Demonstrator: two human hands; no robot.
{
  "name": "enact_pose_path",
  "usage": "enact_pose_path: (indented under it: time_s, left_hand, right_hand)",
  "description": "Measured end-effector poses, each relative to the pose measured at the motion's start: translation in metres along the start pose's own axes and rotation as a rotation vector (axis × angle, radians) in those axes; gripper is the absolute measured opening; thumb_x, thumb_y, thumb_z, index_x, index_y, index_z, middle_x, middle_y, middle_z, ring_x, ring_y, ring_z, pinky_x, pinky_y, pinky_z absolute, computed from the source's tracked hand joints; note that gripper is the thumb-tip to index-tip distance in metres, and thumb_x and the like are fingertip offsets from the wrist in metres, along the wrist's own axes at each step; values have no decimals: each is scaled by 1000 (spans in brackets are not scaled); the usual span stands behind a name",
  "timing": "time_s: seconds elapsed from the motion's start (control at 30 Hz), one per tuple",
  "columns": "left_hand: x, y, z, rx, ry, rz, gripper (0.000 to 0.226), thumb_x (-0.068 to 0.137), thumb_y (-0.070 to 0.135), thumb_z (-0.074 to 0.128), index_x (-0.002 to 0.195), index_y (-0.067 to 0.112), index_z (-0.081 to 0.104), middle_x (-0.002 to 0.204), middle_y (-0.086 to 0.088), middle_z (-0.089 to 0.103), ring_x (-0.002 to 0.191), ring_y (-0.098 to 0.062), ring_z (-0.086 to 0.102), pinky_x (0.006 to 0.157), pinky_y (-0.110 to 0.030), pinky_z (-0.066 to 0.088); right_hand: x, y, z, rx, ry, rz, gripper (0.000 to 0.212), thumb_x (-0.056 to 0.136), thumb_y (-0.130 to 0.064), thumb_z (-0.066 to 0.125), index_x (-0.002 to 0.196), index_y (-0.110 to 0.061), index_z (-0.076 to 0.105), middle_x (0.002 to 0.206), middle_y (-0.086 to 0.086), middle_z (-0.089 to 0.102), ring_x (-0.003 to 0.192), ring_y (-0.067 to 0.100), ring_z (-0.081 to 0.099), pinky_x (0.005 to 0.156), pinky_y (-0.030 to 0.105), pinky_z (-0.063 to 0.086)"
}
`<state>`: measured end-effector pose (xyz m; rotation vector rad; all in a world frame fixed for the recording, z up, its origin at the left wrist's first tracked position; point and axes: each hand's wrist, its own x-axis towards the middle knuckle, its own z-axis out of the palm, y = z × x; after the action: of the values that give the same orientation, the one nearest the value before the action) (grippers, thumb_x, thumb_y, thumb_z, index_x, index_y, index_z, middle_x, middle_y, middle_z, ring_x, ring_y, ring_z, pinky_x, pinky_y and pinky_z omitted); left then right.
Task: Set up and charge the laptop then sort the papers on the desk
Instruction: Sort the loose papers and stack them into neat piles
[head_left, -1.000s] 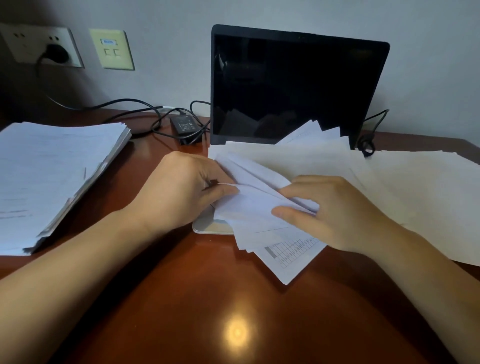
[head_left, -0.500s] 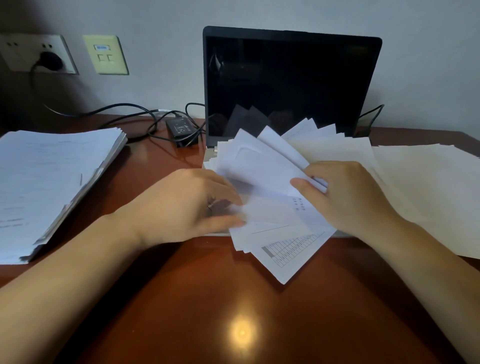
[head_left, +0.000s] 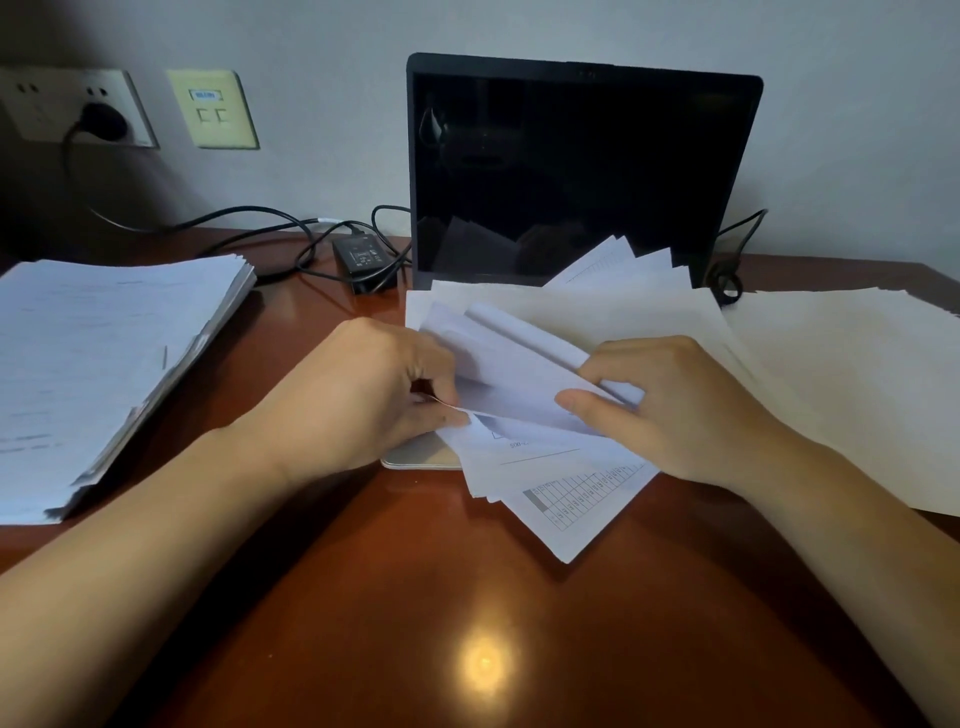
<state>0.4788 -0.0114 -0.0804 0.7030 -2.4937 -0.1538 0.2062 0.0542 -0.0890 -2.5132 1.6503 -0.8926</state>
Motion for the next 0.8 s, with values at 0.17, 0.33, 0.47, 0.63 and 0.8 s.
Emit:
enact_pose_path:
  time_s: [0.17,0.33,0.47,0.63,0.8]
  left_hand:
    - [-1,-1,-6,-141,-121,-38,10,86,38,76,81,29,77,78,22,70,76,2,67,69,-12,46]
    - [-2,-3,-11,-56,-71,-17,3,87,26,78,88,27,81,83,22,70,78,3,67,72,-11,49]
    - [-1,-1,-11,-15,54,-25,7,83,29,82,86,23,82,85,14,75,76,-2,69,70,-25,57]
    - [0,0,-14,2,217,-53,11,80,30,83,81,20,80,85,10,75,75,-4,69,68,-24,55]
    - [-1,0,-10,67,409,-53,20,87,29,79,100,14,73,91,3,69,82,-13,64,75,-27,52]
  right_hand:
    - [0,3,4,-28,-20,2,47,92,-40,62,58,-38,30,53,-9,35,58,12,45,54,23,33]
    - [0,4,2,-6,-32,-11,25,91,-50,59,68,-45,49,63,-21,52,69,1,57,62,18,41]
    - [-2,-5,-3,41,-59,-5,34,80,-64,62,97,-36,71,92,-23,68,88,1,63,77,19,51]
    - [-1,-12,-7,17,-110,44,77,82,-51,72,144,-54,27,113,-22,61,93,4,60,79,14,49]
    - [1,0,-11,-290,42,165,22,95,-35,61,113,-24,67,81,-8,66,74,19,62,62,32,48]
